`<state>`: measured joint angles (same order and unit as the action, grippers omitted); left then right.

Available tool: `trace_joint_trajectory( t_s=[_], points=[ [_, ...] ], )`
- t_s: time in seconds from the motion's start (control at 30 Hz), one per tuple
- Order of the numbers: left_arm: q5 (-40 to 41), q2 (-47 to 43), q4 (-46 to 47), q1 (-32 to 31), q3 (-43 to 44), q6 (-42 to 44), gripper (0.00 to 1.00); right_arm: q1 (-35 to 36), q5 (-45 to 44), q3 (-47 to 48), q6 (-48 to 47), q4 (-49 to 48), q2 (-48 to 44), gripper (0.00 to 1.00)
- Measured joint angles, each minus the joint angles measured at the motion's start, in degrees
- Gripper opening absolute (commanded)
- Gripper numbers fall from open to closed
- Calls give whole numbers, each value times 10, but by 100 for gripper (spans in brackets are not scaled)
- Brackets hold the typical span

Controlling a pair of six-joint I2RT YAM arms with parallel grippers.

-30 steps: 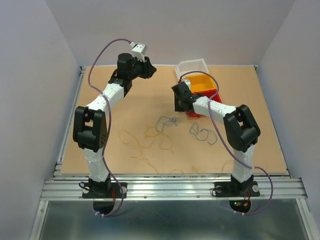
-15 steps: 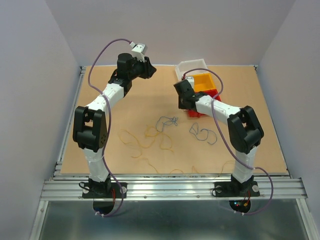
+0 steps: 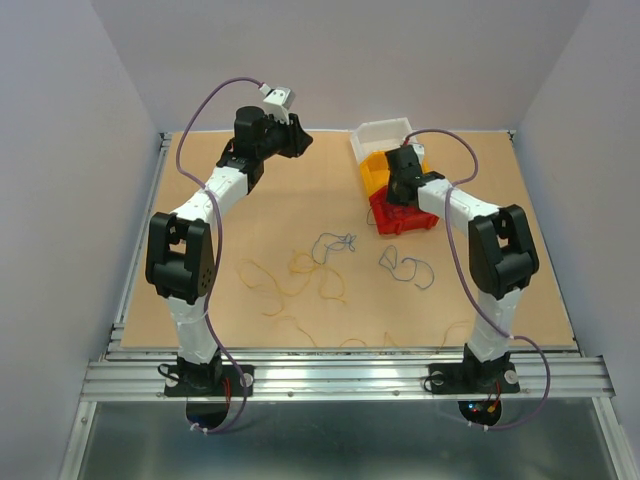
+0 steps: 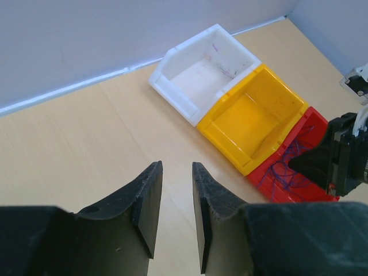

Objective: Untangle the cables

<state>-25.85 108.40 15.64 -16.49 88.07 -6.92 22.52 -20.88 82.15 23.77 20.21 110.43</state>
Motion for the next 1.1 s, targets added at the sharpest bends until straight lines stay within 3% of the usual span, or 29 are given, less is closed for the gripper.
trace_joint_trajectory(
  t_s=[0.37, 0.53, 0.67, 0.9, 1.07, 1.1],
  points=[
    [-1, 0, 0, 0, 0, 0, 38, -35, 53, 29, -6, -32, 92, 1],
    [-1, 0, 0, 0, 0, 3, 44, -49, 68, 44, -6, -57, 110, 18],
    [3, 0, 0, 0, 0, 9, 47, -50, 71, 37, -7, -61, 103, 25],
    [17, -15, -3, 0, -18, 26, 57, -50, 76, -19, -11, -56, 12, 40],
    [31, -54, -27, -9, -28, 72, 68, -50, 79, -28, -14, -66, -59, 59],
    [40, -70, -38, -18, -33, 91, 71, -50, 79, -33, -16, -71, -70, 68]
  ],
)
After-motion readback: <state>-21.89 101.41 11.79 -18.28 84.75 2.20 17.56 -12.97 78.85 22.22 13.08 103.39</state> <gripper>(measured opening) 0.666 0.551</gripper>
